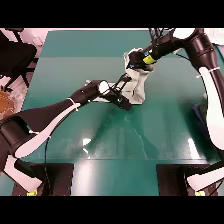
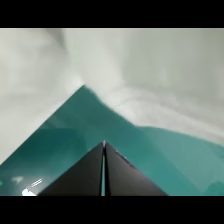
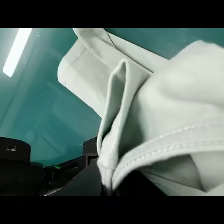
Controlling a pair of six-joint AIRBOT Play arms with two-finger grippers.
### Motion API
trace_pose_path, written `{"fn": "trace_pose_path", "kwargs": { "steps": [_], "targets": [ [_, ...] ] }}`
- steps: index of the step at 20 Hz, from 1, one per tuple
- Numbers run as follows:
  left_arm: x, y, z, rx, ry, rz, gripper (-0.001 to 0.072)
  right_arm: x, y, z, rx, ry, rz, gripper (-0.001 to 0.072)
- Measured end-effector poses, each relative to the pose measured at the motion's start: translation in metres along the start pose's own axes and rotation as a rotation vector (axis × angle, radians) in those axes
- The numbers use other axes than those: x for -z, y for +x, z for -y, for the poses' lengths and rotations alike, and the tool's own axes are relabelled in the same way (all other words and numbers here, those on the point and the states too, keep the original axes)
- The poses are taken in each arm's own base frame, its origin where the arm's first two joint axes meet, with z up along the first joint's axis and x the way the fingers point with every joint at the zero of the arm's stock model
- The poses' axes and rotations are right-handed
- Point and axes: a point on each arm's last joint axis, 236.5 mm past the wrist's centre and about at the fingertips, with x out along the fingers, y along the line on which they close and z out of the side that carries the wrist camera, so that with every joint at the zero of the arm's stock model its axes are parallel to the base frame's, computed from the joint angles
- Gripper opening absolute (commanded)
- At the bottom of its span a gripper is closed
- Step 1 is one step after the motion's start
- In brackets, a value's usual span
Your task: Fold the shirts.
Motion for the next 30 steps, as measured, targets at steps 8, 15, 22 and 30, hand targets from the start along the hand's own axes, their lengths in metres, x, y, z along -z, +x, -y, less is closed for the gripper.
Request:
{"fn": "trace_pose_path", "kwargs": {
  "steps": [8,15,22,30],
  "targets": [
    [0.039,-0.047,-0.076,-0.137,-0.102,-0.030,0.0023,-0.011,0.009,-0.002,-0.007,0.015,0.023,0.0019],
    [0.052,-0.086,-0.142,-0.240,-0.200,0.019,0.0023,-0.005,0.036,-0.016,-0.027,0.000,-0.010,0.0019],
    [0.038,-0.159,-0.190,-0.338,-0.272,0.144,0.0023,0.024,0.110,-0.044,-0.060,-0.018,-0.108,0.0019],
    [0.032,-0.187,-0.195,-0.373,-0.259,0.186,0.0024,0.010,0.168,-0.064,-0.219,0.136,-0.038,0.0019]
  ]
}}
